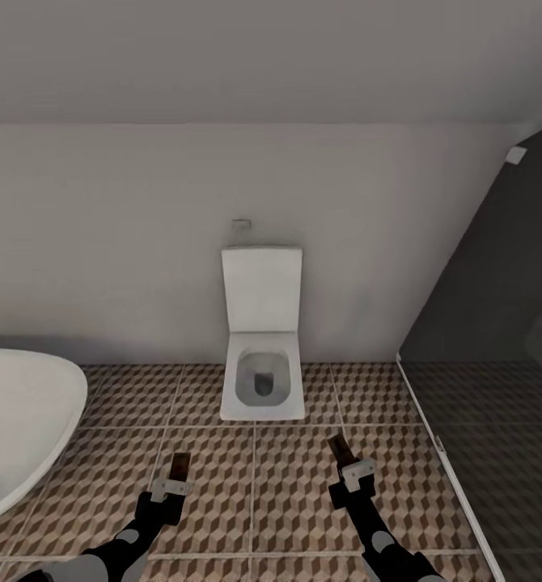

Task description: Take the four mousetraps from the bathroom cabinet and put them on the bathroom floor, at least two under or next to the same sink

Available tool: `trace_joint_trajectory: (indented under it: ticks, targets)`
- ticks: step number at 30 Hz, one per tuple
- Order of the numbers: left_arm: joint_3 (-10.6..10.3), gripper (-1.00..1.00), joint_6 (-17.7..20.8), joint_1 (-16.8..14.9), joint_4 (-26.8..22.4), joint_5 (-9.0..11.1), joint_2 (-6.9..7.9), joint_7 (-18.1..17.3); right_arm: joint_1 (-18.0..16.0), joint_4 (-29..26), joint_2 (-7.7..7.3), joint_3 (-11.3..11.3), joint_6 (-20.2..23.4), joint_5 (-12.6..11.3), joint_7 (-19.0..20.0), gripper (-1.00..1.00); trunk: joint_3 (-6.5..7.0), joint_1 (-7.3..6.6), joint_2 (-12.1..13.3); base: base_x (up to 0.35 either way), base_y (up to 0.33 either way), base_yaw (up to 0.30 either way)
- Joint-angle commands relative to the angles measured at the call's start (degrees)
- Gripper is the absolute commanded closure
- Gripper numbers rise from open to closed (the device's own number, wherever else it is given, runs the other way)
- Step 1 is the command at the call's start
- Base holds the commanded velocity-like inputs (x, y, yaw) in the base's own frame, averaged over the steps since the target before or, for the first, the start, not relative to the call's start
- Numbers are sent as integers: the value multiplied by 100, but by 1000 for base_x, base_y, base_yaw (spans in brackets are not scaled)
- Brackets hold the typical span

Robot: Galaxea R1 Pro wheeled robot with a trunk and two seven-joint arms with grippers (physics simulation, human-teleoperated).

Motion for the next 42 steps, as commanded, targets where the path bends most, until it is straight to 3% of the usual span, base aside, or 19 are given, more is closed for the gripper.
trace_joint_trajectory:
  ticks: [1,21,30,42]
  targets:
    - [-48,100,-29,-6,17,40,-3,-11,-6,5,3,-22,-15,55,-22,100,-35,24,-49,0,0,0]
    - [-48,100,-166,-6,15,30,3,35,-2,4,3,-22,-15,56,-22,100,-581,463,-851,0,0,0]
    - [-72,100,-334,-6,8,12,-78,841,-1,5,3,-15,-15,56,-22,100,-827,661,-1212,0,0,0]
    - [-81,100,-589,-6,8,-2,-129,984,3,5,3,-12,-15,56,-14,100,-1155,924,-1693,0,0,0]
